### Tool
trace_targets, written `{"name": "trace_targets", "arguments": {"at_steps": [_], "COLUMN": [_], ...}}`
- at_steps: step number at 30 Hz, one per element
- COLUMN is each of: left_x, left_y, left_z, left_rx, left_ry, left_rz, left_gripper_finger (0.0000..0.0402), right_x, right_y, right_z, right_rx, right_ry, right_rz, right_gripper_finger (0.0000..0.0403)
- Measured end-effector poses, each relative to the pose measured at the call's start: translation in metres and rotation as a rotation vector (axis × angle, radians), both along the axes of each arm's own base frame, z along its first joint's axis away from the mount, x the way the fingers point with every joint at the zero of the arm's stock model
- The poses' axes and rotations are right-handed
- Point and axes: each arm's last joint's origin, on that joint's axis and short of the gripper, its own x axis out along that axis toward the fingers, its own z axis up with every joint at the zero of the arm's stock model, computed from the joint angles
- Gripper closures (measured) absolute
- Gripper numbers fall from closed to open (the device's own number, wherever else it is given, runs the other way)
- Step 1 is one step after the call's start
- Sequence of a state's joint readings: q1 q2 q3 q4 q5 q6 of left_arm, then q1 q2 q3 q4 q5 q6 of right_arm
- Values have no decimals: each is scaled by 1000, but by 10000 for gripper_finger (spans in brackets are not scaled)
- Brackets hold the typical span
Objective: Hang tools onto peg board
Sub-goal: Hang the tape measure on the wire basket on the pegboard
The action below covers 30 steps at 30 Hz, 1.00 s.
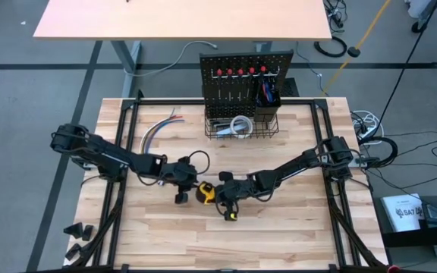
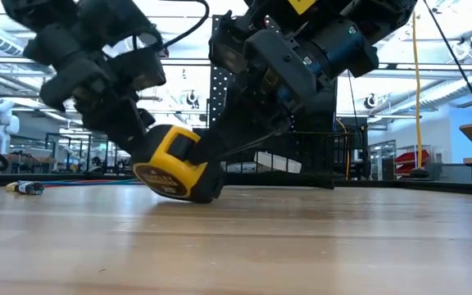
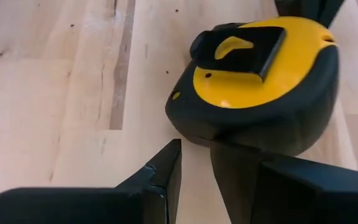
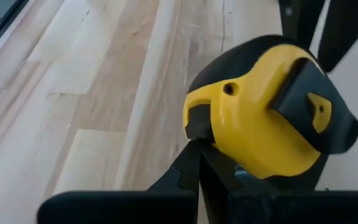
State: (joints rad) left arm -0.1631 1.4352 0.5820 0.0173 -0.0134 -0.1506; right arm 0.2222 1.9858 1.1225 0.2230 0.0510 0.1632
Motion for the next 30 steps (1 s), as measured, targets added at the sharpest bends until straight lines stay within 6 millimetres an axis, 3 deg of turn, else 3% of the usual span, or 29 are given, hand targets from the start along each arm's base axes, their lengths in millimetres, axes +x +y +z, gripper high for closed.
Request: {"name": "trace_targets", "arguments": {"at_steps": [9, 18, 30], "left_x": [3, 2, 3], "left_y": [-1, -1, -1], "left_z": [19, 19, 20], "left_rx": [6, 9, 7], "left_ry": [65, 79, 67], "left_rz": [-3, -3, -4], "left_gripper_finger": [307, 307, 307], "right_x": [-1, -3, -6], "right_y": [0, -2, -4], "right_z": [3, 20, 18], "right_rx": [-7, -5, 33], "right_ry": [-1, -43, 1], "right_rz": [-38, -86, -150], "right_gripper_finger": [403, 403, 403]}}
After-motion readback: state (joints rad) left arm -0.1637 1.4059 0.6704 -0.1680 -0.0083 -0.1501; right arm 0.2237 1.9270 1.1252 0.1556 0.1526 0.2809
